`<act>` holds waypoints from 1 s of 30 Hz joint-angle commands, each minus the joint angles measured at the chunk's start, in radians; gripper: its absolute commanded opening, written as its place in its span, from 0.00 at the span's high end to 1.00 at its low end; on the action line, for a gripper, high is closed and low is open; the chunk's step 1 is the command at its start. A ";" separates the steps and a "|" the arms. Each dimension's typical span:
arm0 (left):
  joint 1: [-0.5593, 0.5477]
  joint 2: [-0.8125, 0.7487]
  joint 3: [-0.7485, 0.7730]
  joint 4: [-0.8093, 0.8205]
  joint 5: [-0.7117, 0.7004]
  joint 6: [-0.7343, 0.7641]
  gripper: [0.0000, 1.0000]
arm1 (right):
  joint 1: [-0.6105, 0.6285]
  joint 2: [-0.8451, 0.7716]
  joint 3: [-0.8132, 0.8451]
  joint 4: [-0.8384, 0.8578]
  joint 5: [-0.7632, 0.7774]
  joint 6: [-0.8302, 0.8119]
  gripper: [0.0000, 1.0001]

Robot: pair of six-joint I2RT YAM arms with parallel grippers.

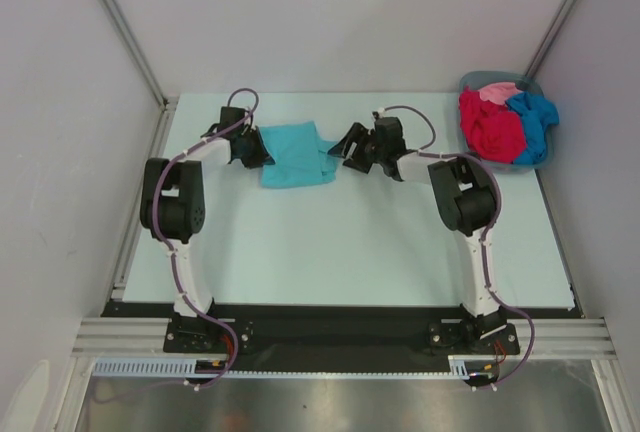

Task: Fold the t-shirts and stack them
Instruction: Neatly place the folded tshirt to the corner

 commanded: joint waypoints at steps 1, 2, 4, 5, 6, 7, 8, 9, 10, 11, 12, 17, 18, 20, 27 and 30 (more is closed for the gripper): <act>-0.013 -0.072 -0.009 0.021 0.031 0.005 1.00 | 0.044 0.083 0.062 0.022 -0.023 0.035 0.25; -0.013 -0.078 -0.012 0.021 0.032 0.006 1.00 | 0.049 0.112 0.097 0.025 -0.031 0.039 0.25; -0.011 -0.086 -0.021 0.021 0.034 0.005 1.00 | 0.067 0.141 0.134 0.036 -0.038 0.058 0.25; -0.010 -0.095 -0.028 0.019 0.035 0.005 1.00 | 0.075 0.155 0.151 0.041 -0.047 0.075 0.25; -0.010 -0.097 -0.032 0.021 0.035 0.005 1.00 | 0.081 0.184 0.185 0.044 -0.052 0.082 0.25; -0.010 -0.100 -0.035 0.022 0.034 0.005 1.00 | 0.093 0.195 0.202 0.045 -0.054 0.084 0.25; -0.007 -0.104 -0.043 0.024 0.037 0.003 1.00 | 0.101 0.207 0.225 0.036 -0.054 0.088 0.24; -0.007 -0.107 -0.047 0.024 0.037 0.005 1.00 | 0.109 0.228 0.263 0.030 -0.057 0.090 0.25; -0.007 -0.109 -0.051 0.026 0.037 0.003 1.00 | 0.127 0.239 0.286 0.022 -0.058 0.090 0.25; -0.007 -0.112 -0.058 0.027 0.037 0.003 1.00 | 0.133 0.249 0.305 0.006 -0.063 0.090 0.25; -0.007 -0.114 -0.063 0.033 0.037 0.002 1.00 | 0.141 0.256 0.320 -0.002 -0.063 0.085 0.26; -0.004 -0.123 -0.083 0.038 0.035 0.003 1.00 | 0.147 0.256 0.331 -0.045 -0.032 0.075 0.62; -0.002 -0.124 -0.084 0.039 0.034 0.003 0.99 | 0.143 0.252 0.323 -0.051 -0.026 0.069 0.89; 0.000 -0.124 -0.086 0.041 0.026 0.002 1.00 | 0.138 0.229 0.288 -0.070 -0.020 0.052 1.00; 0.001 -0.144 -0.144 0.043 -0.066 -0.032 1.00 | 0.133 0.170 0.188 -0.047 0.002 0.012 1.00; 0.018 -0.137 -0.118 -0.010 -0.144 -0.040 1.00 | 0.150 0.205 0.277 -0.109 -0.003 0.000 1.00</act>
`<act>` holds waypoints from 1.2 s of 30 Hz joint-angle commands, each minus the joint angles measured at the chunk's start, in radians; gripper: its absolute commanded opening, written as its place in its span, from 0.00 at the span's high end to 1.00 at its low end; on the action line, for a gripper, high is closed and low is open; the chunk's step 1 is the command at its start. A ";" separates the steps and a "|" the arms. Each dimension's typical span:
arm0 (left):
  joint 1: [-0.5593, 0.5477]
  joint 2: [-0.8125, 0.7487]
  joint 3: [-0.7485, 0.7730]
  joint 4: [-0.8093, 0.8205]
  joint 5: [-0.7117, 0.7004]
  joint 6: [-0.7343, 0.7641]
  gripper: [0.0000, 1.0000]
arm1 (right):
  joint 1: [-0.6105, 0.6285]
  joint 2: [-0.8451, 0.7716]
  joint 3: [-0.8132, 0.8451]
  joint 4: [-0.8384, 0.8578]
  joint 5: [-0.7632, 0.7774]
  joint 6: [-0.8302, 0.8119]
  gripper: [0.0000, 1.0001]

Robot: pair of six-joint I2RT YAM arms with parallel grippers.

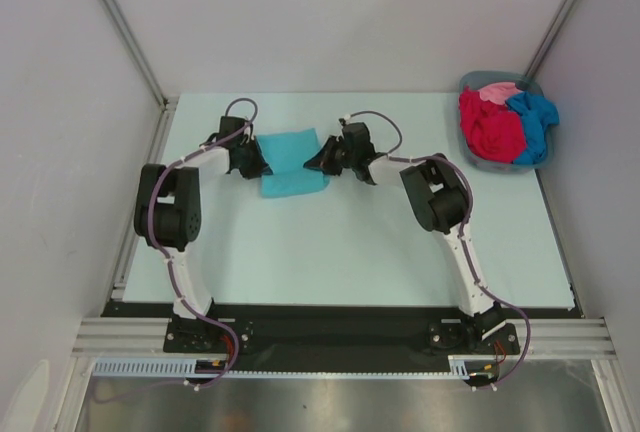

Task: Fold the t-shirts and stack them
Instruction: Neatly place the folded tshirt to the corner

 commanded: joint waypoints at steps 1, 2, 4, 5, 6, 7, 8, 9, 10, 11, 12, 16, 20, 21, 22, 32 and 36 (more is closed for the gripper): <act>0.026 -0.053 0.017 -0.041 -0.110 -0.008 1.00 | 0.016 0.027 0.093 -0.132 0.020 -0.051 1.00; 0.032 -0.050 0.038 -0.062 -0.128 -0.004 1.00 | 0.021 0.038 0.120 -0.144 0.016 -0.049 1.00; 0.045 -0.033 0.073 -0.095 -0.150 0.007 1.00 | 0.031 0.081 0.218 -0.187 0.014 -0.046 1.00; 0.052 -0.025 0.113 -0.107 -0.154 0.019 1.00 | 0.033 0.096 0.250 -0.201 0.010 -0.045 1.00; 0.058 -0.017 0.138 -0.137 -0.174 0.024 1.00 | 0.037 0.115 0.290 -0.217 0.006 -0.037 1.00; 0.070 -0.001 0.159 -0.151 -0.185 0.029 1.00 | 0.039 0.141 0.353 -0.237 0.003 -0.034 1.00; 0.076 0.007 0.205 -0.164 -0.194 0.033 1.00 | 0.048 0.155 0.384 -0.244 -0.004 -0.028 1.00; 0.081 0.015 0.231 -0.193 -0.217 0.038 1.00 | 0.050 0.167 0.413 -0.248 -0.006 -0.017 1.00; 0.087 0.035 0.257 -0.208 -0.226 0.048 1.00 | 0.051 0.196 0.471 -0.250 -0.009 -0.006 1.00; 0.089 0.044 0.308 -0.222 -0.226 0.055 1.00 | 0.053 0.208 0.494 -0.241 -0.029 0.007 1.00; 0.093 0.052 0.329 -0.237 -0.257 0.059 1.00 | 0.054 0.219 0.510 -0.224 -0.039 0.023 1.00; 0.115 0.064 0.375 -0.196 -0.201 0.062 0.99 | 0.053 0.264 0.539 0.010 -0.093 0.159 1.00; 0.168 0.108 0.423 -0.145 -0.132 0.062 1.00 | 0.057 0.401 0.783 -0.023 -0.125 0.197 1.00; 0.177 0.116 0.431 -0.144 -0.124 0.056 1.00 | 0.056 0.419 0.836 -0.015 -0.122 0.213 1.00; 0.197 0.119 0.435 -0.142 -0.107 0.030 0.99 | 0.054 0.432 0.850 0.038 -0.115 0.239 1.00; 0.299 0.338 0.696 -0.440 -0.266 0.001 1.00 | 0.077 0.538 0.891 0.046 -0.090 0.314 1.00; 0.340 0.375 0.764 -0.494 -0.337 0.018 1.00 | 0.106 0.548 0.860 0.083 -0.089 0.331 1.00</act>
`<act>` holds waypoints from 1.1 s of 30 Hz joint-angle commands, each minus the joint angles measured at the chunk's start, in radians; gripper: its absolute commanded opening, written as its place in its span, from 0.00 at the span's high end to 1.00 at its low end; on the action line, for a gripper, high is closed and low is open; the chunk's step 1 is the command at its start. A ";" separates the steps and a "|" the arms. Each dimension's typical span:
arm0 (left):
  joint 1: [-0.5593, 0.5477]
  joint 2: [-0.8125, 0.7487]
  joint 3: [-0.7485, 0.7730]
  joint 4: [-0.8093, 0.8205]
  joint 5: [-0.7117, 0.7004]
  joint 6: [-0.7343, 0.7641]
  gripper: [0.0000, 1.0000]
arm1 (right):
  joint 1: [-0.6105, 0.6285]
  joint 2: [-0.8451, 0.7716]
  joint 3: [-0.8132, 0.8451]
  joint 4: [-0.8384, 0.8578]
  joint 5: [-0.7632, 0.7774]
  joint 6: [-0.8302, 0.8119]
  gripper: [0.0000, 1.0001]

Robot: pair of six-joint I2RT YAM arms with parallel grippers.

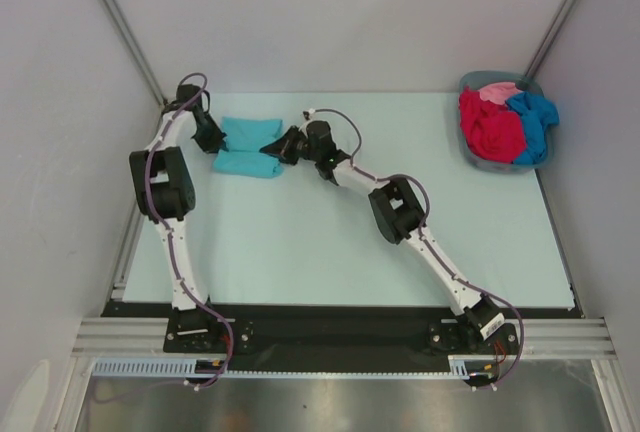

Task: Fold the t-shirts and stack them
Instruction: Neatly place the folded tshirt to the corner

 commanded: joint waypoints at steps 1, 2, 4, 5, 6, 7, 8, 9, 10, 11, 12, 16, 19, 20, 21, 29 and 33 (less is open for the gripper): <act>0.105 0.013 0.090 -0.052 -0.213 0.017 1.00 | 0.009 0.010 0.007 0.084 -0.019 0.047 1.00; 0.110 0.006 0.087 -0.058 -0.222 0.017 1.00 | 0.013 0.032 0.035 0.088 -0.020 0.055 1.00; 0.118 -0.007 0.064 -0.060 -0.247 0.017 1.00 | 0.017 0.046 0.058 0.088 -0.020 0.068 1.00; 0.121 -0.016 0.061 -0.061 -0.247 0.018 1.00 | 0.017 0.047 0.064 0.089 -0.022 0.070 1.00; 0.127 -0.020 0.052 -0.061 -0.249 0.017 1.00 | 0.017 0.046 0.064 0.094 -0.025 0.070 0.99; 0.129 -0.027 0.040 -0.058 -0.249 0.018 1.00 | 0.017 0.044 0.064 0.094 -0.034 0.069 0.96; 0.129 -0.039 0.035 -0.058 -0.250 0.021 1.00 | 0.015 0.038 0.062 0.095 -0.039 0.065 0.87; 0.130 -0.046 0.031 -0.057 -0.255 0.024 0.99 | 0.013 0.032 0.049 0.098 -0.049 0.062 0.80; 0.129 -0.054 0.018 -0.054 -0.250 0.026 0.95 | 0.012 0.023 0.038 0.098 -0.051 0.055 0.72; 0.129 -0.062 0.012 -0.048 -0.247 0.024 0.88 | 0.012 0.012 0.024 0.100 -0.053 0.038 0.59; 0.129 -0.077 0.006 -0.046 -0.244 0.021 0.74 | 0.012 -0.011 -0.006 0.102 -0.053 0.027 0.54; 0.122 -0.111 -0.014 -0.037 -0.247 0.024 0.28 | 0.009 -0.051 -0.052 0.103 -0.063 -0.004 0.39; 0.115 -0.132 -0.023 -0.031 -0.246 0.031 0.00 | 0.004 -0.089 -0.103 0.106 -0.059 -0.028 0.37; 0.113 -0.140 -0.028 -0.025 -0.245 0.032 0.00 | 0.003 -0.098 -0.115 0.111 -0.057 -0.033 0.37; 0.109 -0.146 -0.032 -0.020 -0.241 0.035 0.00 | 0.001 -0.106 -0.120 0.109 -0.057 -0.040 0.37; 0.079 -0.201 -0.077 0.000 -0.244 0.034 0.00 | -0.016 -0.163 -0.149 0.056 -0.059 -0.096 0.38; 0.052 -0.247 -0.091 0.012 -0.216 0.023 0.00 | -0.032 -0.224 -0.160 -0.050 -0.051 -0.168 0.38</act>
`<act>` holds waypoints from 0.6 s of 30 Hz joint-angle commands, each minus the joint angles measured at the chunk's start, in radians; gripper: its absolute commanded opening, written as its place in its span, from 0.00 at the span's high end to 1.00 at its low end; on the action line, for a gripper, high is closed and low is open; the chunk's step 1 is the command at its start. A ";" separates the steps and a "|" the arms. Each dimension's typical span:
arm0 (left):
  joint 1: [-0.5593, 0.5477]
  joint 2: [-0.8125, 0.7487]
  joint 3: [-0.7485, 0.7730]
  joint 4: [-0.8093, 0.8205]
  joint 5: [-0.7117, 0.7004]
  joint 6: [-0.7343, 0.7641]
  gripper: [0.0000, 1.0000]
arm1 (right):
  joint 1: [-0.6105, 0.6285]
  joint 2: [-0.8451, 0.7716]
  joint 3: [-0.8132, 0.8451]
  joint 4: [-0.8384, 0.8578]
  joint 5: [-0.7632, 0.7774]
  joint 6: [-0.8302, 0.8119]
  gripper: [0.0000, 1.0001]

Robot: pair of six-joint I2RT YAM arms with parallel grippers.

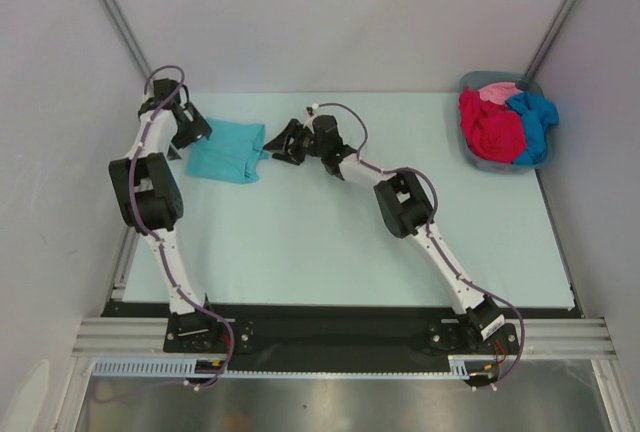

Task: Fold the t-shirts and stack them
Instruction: Neatly place the folded tshirt to the corner

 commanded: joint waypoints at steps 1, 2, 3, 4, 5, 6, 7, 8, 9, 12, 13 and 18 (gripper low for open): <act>-0.029 -0.114 -0.012 0.034 0.014 0.000 0.00 | -0.019 -0.138 -0.010 -0.109 0.005 -0.099 0.38; -0.036 -0.127 -0.011 0.035 0.028 -0.001 0.00 | -0.024 -0.160 -0.013 -0.139 0.011 -0.152 0.38; -0.059 -0.151 -0.011 0.037 0.037 -0.004 0.00 | -0.033 -0.202 -0.030 -0.196 0.025 -0.173 0.38; -0.073 -0.163 -0.014 0.045 0.045 -0.004 0.00 | -0.039 -0.233 -0.052 -0.216 0.028 -0.197 0.38; -0.087 -0.174 -0.016 0.048 0.065 -0.001 0.00 | -0.045 -0.259 -0.075 -0.233 0.034 -0.234 0.39; -0.119 -0.186 -0.016 0.049 0.070 -0.003 0.00 | -0.053 -0.322 -0.099 -0.263 0.051 -0.257 0.39; -0.136 -0.208 -0.025 0.060 0.085 -0.001 0.00 | -0.067 -0.351 -0.142 -0.288 0.063 -0.281 0.39; -0.169 -0.234 -0.040 0.071 0.108 -0.001 0.00 | -0.082 -0.406 -0.167 -0.363 0.091 -0.335 0.39; -0.185 -0.234 -0.040 0.071 0.117 0.000 0.00 | -0.082 -0.430 -0.167 -0.398 0.105 -0.358 0.39; -0.263 -0.281 -0.083 0.114 0.162 0.005 0.00 | -0.117 -0.516 -0.227 -0.518 0.161 -0.444 0.38; -0.279 -0.307 -0.115 0.123 0.174 -0.001 0.00 | -0.136 -0.584 -0.281 -0.544 0.183 -0.472 0.38; -0.394 -0.366 -0.195 0.172 0.226 -0.030 0.00 | -0.183 -0.770 -0.486 -0.659 0.302 -0.524 0.38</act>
